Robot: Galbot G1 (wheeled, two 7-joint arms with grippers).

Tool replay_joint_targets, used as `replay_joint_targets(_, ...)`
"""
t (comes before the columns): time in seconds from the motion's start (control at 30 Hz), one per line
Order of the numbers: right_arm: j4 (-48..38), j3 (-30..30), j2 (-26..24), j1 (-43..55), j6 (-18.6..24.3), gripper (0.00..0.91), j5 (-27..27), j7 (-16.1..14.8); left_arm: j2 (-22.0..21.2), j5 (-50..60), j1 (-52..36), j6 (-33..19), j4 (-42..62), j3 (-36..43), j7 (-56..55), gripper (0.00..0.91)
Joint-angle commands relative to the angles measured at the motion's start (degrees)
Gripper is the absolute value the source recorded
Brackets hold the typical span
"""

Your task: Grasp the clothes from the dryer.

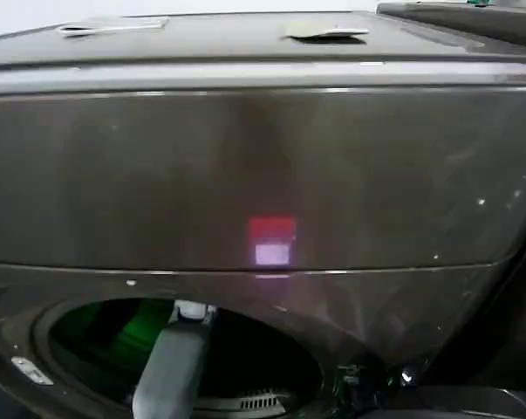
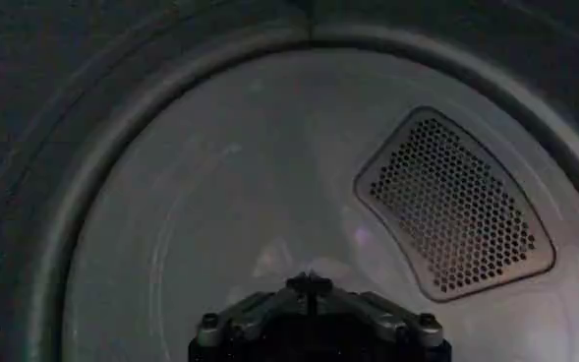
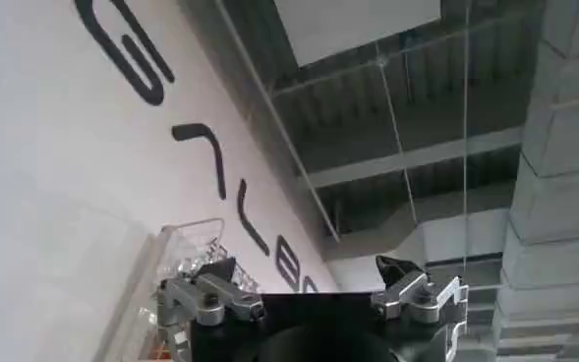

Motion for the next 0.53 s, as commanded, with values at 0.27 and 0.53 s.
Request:
replay_joint_targets(0.27,-0.08,0.35,-0.04,-0.19,-0.47,0.907,-0.22,-0.28,0.38,0.07,0.25,0.79,-0.21,0.24,-0.18,0.000)
replay_joint_targets(0.53,-0.12,0.35,0.00,-0.18,-0.63,0.907,-0.53,-0.44,0.50,-0.18,-0.26,1.23,-0.09,0.40,0.28,0.000)
